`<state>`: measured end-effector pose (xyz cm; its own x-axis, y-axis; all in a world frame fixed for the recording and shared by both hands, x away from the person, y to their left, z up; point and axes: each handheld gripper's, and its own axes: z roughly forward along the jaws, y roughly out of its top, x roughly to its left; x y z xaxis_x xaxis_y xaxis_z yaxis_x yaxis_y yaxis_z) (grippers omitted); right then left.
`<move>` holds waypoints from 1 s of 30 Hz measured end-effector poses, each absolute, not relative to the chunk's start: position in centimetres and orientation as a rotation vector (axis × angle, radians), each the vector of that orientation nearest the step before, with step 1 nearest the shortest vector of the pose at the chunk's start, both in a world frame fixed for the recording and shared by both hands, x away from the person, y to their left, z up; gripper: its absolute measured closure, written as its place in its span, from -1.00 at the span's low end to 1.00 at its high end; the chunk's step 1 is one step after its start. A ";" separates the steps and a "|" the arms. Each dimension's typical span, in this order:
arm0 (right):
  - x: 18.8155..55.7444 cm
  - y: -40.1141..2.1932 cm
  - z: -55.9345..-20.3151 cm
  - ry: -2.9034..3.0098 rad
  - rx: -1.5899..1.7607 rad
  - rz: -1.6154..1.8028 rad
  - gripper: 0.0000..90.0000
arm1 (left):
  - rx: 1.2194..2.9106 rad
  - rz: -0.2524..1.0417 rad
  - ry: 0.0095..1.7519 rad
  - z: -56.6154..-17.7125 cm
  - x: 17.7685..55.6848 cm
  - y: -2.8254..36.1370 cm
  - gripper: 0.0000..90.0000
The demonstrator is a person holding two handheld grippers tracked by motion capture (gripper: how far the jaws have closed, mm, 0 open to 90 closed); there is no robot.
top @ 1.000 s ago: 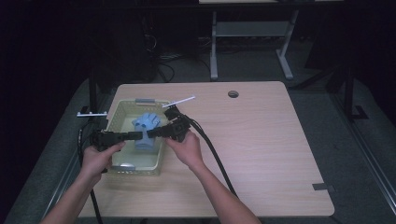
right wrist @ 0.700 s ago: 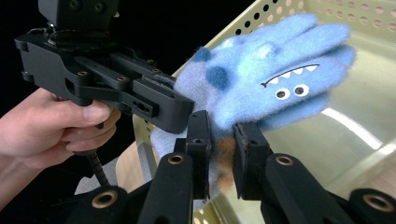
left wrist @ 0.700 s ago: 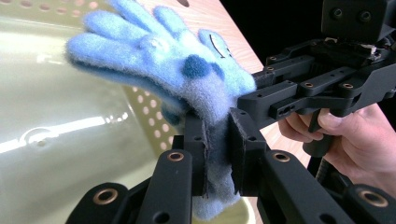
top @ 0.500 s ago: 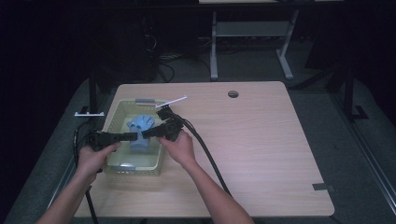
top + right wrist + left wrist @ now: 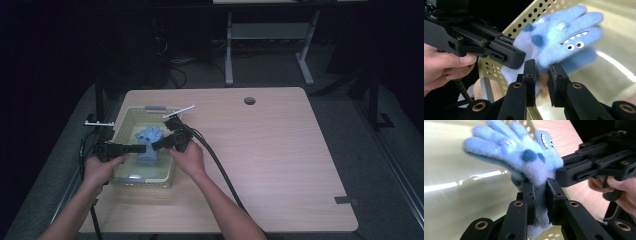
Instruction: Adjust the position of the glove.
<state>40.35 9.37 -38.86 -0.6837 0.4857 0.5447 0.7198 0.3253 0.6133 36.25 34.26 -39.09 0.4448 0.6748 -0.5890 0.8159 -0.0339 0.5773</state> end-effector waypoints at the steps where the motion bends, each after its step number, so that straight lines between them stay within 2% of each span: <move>1: 40.4 9.2 -38.8 -2.339 -1.088 -1.284 0.71 | 1.767 -0.187 1.289 -39.2 36.3 34.4 0.76; 3: 40.3 9.0 -38.8 -2.344 -1.106 -1.281 0.65 | 1.785 -0.175 1.310 -39.4 36.5 34.3 0.76; 10: 40.1 8.3 -38.8 -2.342 -1.117 -1.291 0.65 | 1.984 -0.094 1.390 -40.1 37.1 33.3 0.76; 15: 40.0 8.2 -38.5 -2.345 -1.099 -1.296 0.65 | 2.055 -0.103 1.478 -40.9 37.7 32.8 0.72; 18: 39.9 8.0 -38.4 -2.345 -1.095 -1.291 0.62 | 2.053 -0.112 1.531 -41.2 37.9 32.9 0.58; 21: 39.9 7.7 -38.3 -2.348 -1.092 -1.299 0.62 | 2.046 -0.091 1.557 -40.9 37.8 33.1 0.32; 24: 39.9 7.4 -38.2 -2.347 -1.096 -1.301 0.60 | 2.054 -0.033 1.559 -40.1 37.9 33.7 0.27; 25: 39.9 7.3 -38.2 -2.352 -1.095 -1.306 0.60 | 2.052 -0.005 1.566 -39.8 37.8 33.7 0.29; 27: 39.8 7.2 -38.0 -2.346 -1.101 -1.306 0.60 | 2.076 0.025 1.551 -39.4 37.8 33.7 0.48; 30: 39.8 7.0 -37.9 -2.349 -1.096 -1.316 0.59 | 2.130 0.035 1.532 -39.6 37.9 32.9 0.59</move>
<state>39.79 7.01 -37.94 -0.6920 0.4960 0.5245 0.7064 0.3154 0.6337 37.88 32.91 -39.56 0.3624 0.8926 -0.2682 0.8793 -0.2320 0.4160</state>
